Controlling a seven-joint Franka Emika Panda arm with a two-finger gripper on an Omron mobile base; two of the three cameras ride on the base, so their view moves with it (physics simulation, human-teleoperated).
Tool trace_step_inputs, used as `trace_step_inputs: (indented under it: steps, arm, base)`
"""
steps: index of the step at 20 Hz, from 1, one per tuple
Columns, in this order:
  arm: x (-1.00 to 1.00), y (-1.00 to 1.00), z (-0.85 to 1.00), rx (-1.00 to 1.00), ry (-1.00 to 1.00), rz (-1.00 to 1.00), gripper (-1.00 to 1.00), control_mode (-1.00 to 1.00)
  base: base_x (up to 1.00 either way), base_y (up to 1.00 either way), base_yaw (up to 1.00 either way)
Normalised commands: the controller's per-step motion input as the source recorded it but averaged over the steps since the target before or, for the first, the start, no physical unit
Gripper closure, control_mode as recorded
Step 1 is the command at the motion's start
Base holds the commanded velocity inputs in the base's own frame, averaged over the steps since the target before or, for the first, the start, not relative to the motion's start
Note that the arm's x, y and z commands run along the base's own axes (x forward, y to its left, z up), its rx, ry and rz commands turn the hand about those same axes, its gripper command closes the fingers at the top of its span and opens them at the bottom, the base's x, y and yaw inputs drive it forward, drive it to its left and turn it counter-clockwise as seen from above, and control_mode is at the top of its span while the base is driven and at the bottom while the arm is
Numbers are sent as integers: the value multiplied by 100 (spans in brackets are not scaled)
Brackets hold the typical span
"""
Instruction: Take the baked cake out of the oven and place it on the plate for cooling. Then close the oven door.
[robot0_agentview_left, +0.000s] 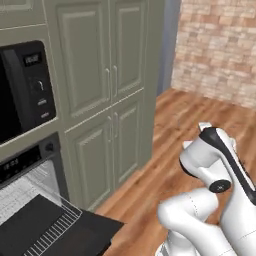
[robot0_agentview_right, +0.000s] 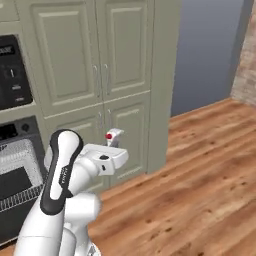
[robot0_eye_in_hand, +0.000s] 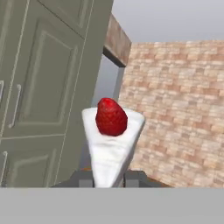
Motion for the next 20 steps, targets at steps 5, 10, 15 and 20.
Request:
trace_step_inputs:
  steps: [5,10,15,20]
  arm:
    - [0,0,0,0,0,0,100,100]
    - [0,0,0,0,0,0,100,100]
    - [0,0,0,0,0,0,100,100]
    - [0,0,0,0,0,0,100,100]
  base:
    - [-1,-2,-93]
    - [0,0,-96]
    - [0,0,-94]
    - [4,9,-85]
